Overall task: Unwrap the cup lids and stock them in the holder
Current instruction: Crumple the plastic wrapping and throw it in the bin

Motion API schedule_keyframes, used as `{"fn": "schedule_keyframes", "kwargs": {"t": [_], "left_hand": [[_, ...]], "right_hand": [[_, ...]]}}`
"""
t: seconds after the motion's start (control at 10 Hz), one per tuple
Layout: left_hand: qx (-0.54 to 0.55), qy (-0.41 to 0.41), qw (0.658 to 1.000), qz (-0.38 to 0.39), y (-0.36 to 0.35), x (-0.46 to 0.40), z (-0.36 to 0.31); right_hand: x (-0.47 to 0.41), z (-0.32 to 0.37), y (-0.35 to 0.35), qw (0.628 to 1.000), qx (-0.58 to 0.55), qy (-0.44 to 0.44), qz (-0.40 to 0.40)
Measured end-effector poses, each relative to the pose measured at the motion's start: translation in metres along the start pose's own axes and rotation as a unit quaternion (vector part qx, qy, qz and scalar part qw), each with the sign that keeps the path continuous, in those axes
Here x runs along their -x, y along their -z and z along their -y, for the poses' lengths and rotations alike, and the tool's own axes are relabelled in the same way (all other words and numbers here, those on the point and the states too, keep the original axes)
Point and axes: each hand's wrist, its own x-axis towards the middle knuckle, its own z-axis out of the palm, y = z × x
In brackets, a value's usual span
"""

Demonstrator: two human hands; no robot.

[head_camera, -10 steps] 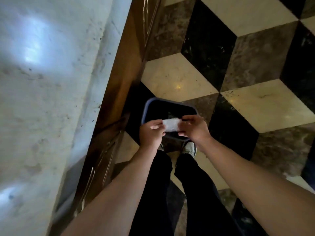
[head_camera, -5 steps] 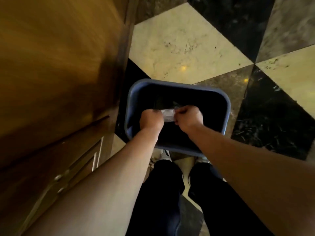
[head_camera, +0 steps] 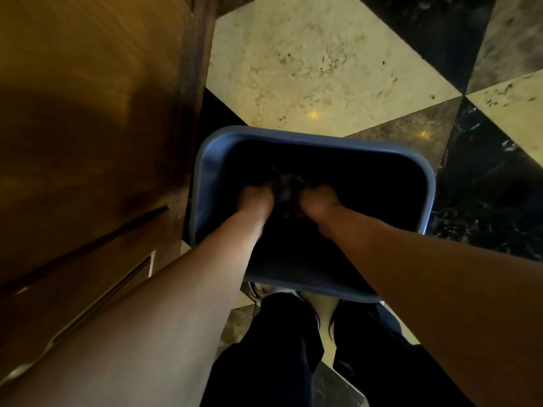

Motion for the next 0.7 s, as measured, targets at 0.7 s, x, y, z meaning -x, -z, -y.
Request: {"fn": "schedule_keyframes", "kwargs": {"t": [0.7], "left_hand": [[-0.294,-0.150,0.943,0.035,0.115,0.249,-0.085]], "right_hand": [[0.284,0.103,0.148,0.943,0.301,0.139,0.027]]}}
